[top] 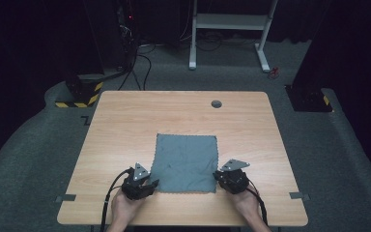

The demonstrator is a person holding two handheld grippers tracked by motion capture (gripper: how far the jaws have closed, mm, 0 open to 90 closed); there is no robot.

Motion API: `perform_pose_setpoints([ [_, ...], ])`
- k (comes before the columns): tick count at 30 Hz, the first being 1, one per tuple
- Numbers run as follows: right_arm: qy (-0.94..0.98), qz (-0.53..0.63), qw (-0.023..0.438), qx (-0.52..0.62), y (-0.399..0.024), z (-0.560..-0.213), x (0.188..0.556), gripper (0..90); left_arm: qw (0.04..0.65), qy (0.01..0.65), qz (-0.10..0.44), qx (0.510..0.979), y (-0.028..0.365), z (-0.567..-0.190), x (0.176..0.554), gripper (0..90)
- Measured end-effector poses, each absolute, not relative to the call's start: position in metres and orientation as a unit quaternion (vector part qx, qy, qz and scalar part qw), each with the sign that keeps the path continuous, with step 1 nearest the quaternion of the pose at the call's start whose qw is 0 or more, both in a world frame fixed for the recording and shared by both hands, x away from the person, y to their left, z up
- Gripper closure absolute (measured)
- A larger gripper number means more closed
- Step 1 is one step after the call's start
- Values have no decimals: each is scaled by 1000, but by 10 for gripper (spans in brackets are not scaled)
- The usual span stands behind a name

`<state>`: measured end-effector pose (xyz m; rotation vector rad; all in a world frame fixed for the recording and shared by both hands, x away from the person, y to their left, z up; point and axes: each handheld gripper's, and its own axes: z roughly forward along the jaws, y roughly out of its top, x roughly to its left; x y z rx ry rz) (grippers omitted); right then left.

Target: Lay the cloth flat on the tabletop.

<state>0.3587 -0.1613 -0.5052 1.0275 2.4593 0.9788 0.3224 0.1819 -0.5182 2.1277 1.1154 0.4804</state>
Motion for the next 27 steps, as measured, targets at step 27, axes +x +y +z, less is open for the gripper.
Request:
perform_pose_setpoints([
  [27,878,325,157,314,-159,-513,316,688,367,432,200,799,193,-526,300,453],
])
